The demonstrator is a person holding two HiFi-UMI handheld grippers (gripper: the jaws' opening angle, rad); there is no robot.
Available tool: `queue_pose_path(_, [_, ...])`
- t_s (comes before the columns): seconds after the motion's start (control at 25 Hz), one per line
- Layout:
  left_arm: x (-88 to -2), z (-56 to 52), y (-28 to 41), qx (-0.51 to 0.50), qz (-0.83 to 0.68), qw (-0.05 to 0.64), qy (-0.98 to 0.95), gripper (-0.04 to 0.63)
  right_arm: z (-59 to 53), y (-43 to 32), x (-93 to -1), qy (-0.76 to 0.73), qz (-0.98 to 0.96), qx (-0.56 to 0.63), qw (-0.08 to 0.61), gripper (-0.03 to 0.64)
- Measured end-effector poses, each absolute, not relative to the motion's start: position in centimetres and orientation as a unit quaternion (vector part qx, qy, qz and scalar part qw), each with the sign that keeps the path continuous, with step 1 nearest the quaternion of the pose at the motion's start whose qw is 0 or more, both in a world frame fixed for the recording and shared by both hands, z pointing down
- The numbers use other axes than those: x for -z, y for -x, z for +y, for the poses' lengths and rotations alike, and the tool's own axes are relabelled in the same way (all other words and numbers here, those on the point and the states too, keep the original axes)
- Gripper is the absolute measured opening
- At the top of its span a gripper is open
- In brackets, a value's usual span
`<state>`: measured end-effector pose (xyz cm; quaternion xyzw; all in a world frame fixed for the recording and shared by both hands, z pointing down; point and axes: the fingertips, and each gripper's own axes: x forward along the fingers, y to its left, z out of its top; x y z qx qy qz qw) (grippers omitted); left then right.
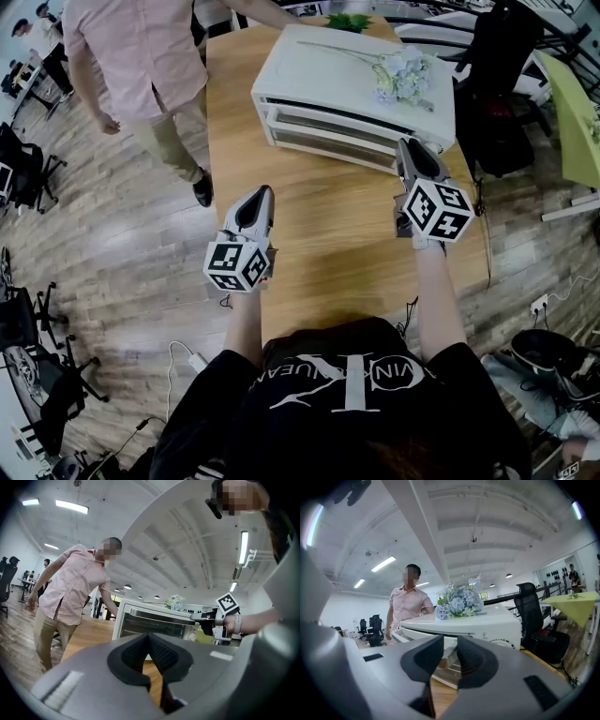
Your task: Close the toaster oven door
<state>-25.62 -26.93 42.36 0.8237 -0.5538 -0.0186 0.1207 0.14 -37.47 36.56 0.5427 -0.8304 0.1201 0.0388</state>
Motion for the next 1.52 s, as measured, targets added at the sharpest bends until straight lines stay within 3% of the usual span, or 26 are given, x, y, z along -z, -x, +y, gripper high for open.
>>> queue_pose_path(1.52, [-40.4,-24.5,25.9,0.03,-0.569,0.096,-0.816,0.009,-32.3,0.1,-35.9,-0.488,-0.869,-0.083,0.027,0.031])
